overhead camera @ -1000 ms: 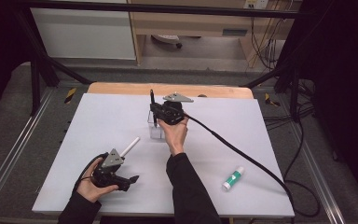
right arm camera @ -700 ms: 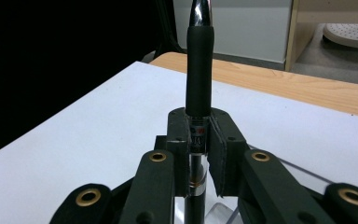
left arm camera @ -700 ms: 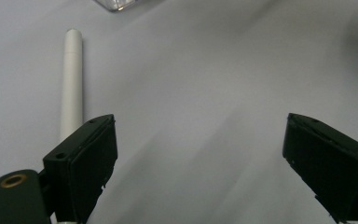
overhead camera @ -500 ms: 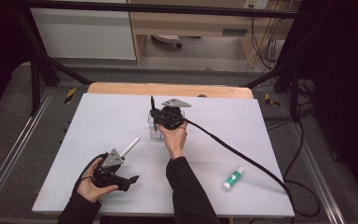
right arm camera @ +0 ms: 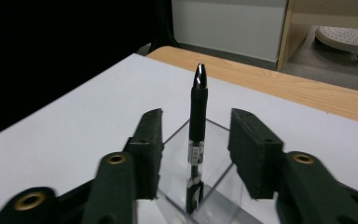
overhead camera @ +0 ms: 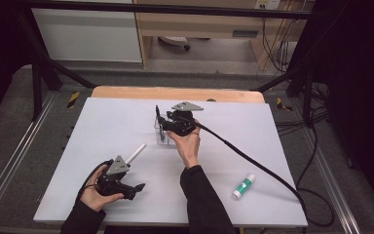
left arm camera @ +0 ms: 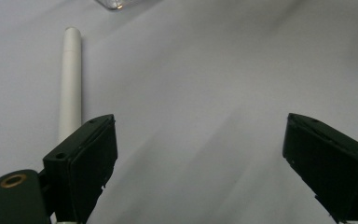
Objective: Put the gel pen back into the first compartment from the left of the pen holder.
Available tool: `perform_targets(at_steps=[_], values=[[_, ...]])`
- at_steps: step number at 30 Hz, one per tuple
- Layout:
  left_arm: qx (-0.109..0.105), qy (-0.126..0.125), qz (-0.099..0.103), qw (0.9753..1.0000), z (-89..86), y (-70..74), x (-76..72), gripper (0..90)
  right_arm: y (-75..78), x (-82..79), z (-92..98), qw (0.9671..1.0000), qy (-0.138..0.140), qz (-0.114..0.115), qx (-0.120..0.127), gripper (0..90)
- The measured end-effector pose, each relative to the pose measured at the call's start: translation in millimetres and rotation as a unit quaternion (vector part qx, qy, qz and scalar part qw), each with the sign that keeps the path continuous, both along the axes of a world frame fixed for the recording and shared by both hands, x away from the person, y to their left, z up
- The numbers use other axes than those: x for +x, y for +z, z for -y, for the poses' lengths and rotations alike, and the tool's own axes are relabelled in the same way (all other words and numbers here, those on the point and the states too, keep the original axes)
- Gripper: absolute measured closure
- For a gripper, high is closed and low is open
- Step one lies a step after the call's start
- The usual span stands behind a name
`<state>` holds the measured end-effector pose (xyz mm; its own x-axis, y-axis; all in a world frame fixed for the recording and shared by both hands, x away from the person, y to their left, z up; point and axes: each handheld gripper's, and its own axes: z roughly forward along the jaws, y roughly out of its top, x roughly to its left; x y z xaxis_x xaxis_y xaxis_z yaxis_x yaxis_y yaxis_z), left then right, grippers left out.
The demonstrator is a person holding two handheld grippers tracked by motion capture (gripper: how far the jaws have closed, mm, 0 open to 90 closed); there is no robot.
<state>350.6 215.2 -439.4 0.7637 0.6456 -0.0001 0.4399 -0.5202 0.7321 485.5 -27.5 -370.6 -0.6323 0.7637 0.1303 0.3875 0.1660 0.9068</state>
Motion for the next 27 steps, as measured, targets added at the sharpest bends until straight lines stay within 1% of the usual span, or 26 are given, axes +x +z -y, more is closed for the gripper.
perform_targets(at_steps=[2,3,5,8,11,13,16,18,21,23,25,27], values=[[0.0,0.0,0.0,1.0,-0.3,0.0,0.0,9.7,5.5,-5.9,4.8,0.9998,0.007,0.004,-0.018,43.7],[0.0,0.001,0.0,1.0,-0.4,0.1,-0.1,9.7,7.9,-9.0,7.8,0.9996,0.012,0.005,-0.024,41.6],[0.0,0.002,0.001,1.0,-0.5,0.4,0.3,9.7,12.2,-15.1,13.9,0.9992,0.022,0.004,-0.034,34.2],[0.001,0.001,0.0,1.0,0.0,0.1,0.1,9.7,15.6,-24.9,23.6,0.9984,0.037,-0.002,-0.043,24.4],[0.002,0.001,-0.001,1.0,-0.1,-0.4,0.5,9.7,15.8,-33.6,33.0,0.9964,0.058,-0.017,-0.06,15.5],[0.002,0.002,-0.001,1.0,-0.6,-0.4,0.5,9.7,14.9,-38.6,40.3,0.9953,0.063,-0.027,-0.069,11.3],[0.001,0.004,-0.001,1.0,-0.8,-0.2,0.6,9.7,12.1,-44.9,53.3,0.9939,0.071,-0.04,-0.074,6.5],[0.002,0.003,-0.001,1.0,-0.4,-0.1,0.4,9.7,10.0,-49.2,62.3,0.9935,0.069,-0.045,-0.078,4.5],[0.003,0.002,-0.002,1.0,0.2,-0.5,0.4,9.7,6.0,-54.9,76.2,0.9935,0.065,-0.053,-0.077,1.3],[0.003,0.001,-0.002,1.0,0.4,-0.6,0.4,9.7,3.0,-58.8,85.4,0.993,0.071,-0.057,-0.075,0.5],[0.003,0.001,-0.002,1.0,0.1,-0.4,0.5,9.7,0.0,-62.5,93.9,0.993,0.071,-0.057,-0.075,0.5],[0.002,0.002,-0.002,1.0,-0.4,0.1,0.6,9.7,-3.6,-65.3,101.9,0.9931,0.07,-0.062,-0.071,0.5]])
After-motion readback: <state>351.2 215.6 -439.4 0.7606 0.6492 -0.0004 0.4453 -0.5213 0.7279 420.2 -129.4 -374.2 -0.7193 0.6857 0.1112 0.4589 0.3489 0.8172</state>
